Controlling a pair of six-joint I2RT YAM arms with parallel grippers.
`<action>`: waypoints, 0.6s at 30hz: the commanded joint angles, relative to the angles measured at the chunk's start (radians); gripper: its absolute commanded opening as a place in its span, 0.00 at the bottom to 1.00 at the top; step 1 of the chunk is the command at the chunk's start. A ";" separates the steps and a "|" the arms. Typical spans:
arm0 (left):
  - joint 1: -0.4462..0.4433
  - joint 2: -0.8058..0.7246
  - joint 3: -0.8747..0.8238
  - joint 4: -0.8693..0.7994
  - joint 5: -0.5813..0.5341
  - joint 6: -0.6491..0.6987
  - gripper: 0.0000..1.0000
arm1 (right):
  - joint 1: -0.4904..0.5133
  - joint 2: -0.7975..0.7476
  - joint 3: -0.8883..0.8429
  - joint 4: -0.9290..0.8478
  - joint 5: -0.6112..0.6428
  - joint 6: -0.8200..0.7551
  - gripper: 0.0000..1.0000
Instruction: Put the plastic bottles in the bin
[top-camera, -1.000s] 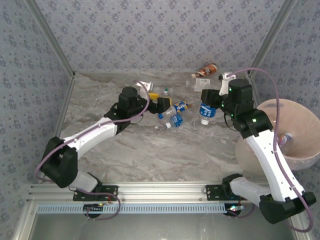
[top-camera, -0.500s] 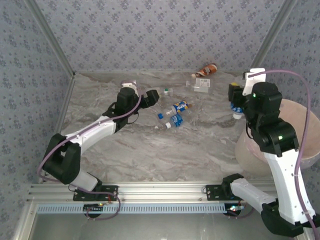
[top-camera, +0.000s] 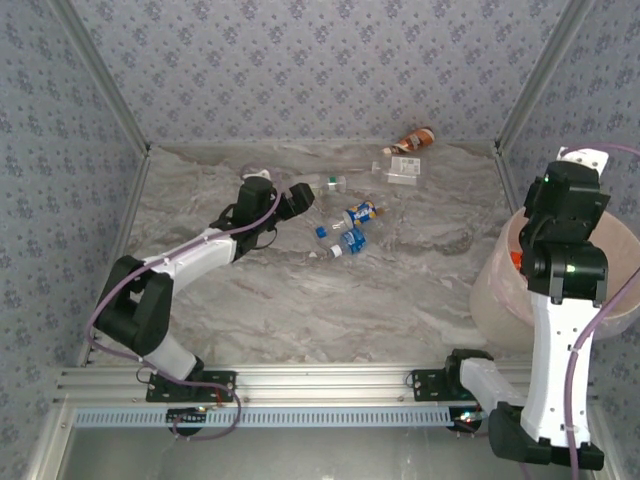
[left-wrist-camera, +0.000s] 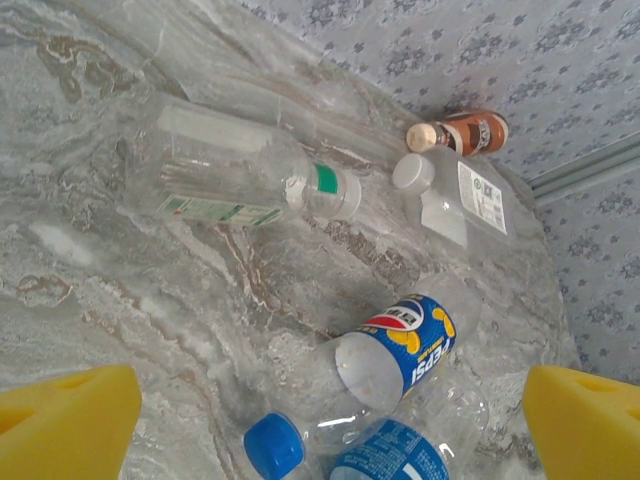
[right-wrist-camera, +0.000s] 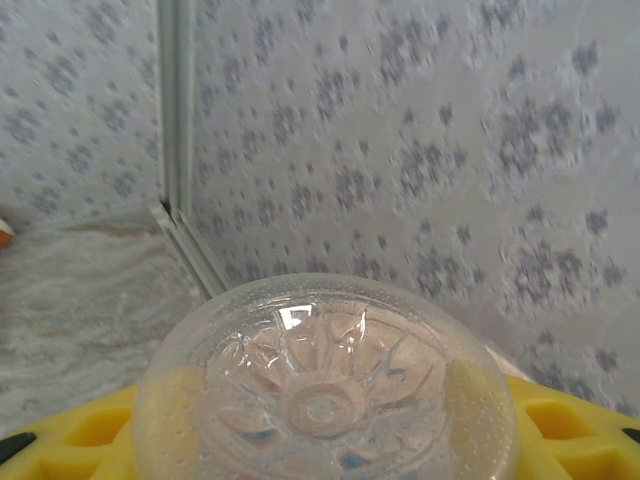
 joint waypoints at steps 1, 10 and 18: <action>0.007 -0.005 0.045 -0.022 0.012 -0.015 0.98 | -0.034 0.024 0.046 -0.171 -0.013 0.071 0.41; 0.012 -0.005 0.067 -0.075 0.015 -0.016 0.98 | -0.108 0.030 -0.020 -0.269 0.035 0.105 0.88; 0.014 0.001 0.052 -0.054 0.018 -0.036 0.98 | -0.072 0.039 0.018 -0.241 -0.011 0.133 1.00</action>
